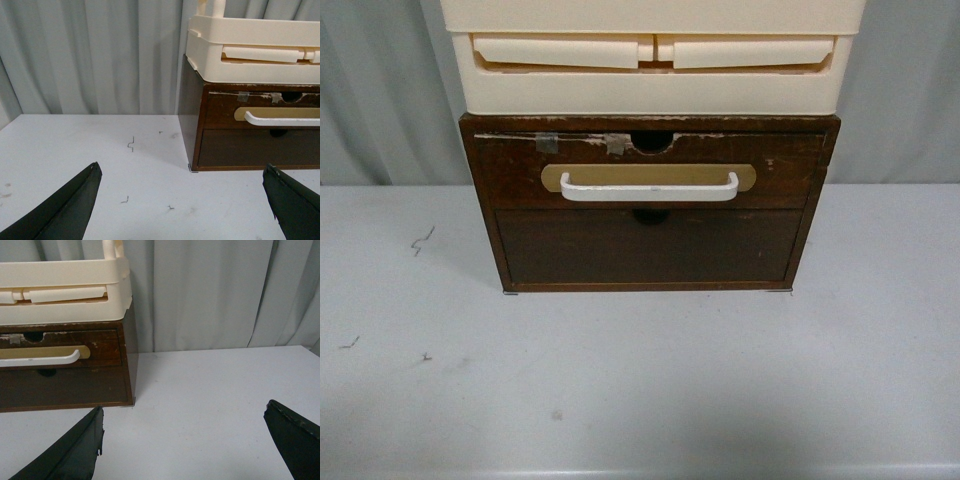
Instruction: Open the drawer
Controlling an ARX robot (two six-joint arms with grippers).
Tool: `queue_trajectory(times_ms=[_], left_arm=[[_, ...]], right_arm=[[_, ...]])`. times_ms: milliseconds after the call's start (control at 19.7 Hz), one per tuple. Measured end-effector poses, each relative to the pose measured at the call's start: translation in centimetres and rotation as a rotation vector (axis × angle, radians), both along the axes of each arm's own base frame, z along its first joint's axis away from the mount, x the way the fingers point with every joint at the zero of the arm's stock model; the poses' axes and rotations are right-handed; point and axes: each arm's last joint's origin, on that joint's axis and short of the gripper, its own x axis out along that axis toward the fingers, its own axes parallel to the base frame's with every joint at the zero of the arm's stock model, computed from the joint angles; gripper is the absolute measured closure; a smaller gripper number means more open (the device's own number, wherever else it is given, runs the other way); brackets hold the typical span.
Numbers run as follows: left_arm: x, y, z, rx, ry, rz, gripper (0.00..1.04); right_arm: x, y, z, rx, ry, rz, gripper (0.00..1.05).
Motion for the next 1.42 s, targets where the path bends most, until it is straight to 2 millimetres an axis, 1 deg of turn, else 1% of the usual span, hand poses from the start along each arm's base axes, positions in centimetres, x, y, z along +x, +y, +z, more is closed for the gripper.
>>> queue_trajectory(times_ms=[610,661,712,763,814,864,915,966,1119,1169,1220,1271,1424], left_arm=[[0.0,0.0,0.0,0.0,0.0,0.0,0.07],[0.0,0.0,0.0,0.0,0.002,0.0,0.07],[-0.1,-0.1,-0.1,0.036,0.211,0.039,0.07],[0.8,-0.4,0.8,0.047,0.421,0.021,0.07],[2.0,-0.7,2.0,0.008,0.458,-0.026,0.07],[3.5,-1.1,3.2,-0.065,0.44,-0.071,0.07],[5.1,-1.8,4.0,-0.145,0.432,-0.15,0.07],[6.8,-2.7,4.0,-0.219,0.447,-0.216,0.07],[8.5,-3.6,3.6,-0.307,0.48,-0.265,0.07],[9.4,-3.9,3.4,-0.35,0.494,-0.278,0.07],[10.0,-4.2,3.2,-0.375,0.501,-0.285,0.07],[10.5,-4.5,3.2,-0.402,0.505,-0.295,0.07],[11.9,-5.1,3.1,-0.465,0.51,-0.321,0.07]], right_arm=[[0.0,0.0,0.0,0.0,0.0,0.0,0.06],[0.0,0.0,-0.2,-0.002,0.031,-0.006,0.06],[0.1,0.1,-0.1,-0.002,0.278,-0.028,0.06],[0.8,0.0,0.3,0.031,0.453,-0.027,0.06],[1.9,-0.3,1.1,0.12,0.504,-0.016,0.06],[3.3,-0.5,1.8,0.209,0.492,-0.011,0.06],[4.6,-0.4,2.2,0.293,0.49,0.023,0.06],[6.6,0.0,2.1,0.412,0.504,0.073,0.06],[8.3,0.6,1.7,0.513,0.515,0.123,0.06],[8.8,0.8,1.7,0.535,0.515,0.141,0.06],[9.7,1.3,1.6,0.587,0.513,0.168,0.06],[10.0,1.4,1.6,0.596,0.509,0.183,0.06],[11.8,2.5,1.6,0.682,0.491,0.24,0.06]])
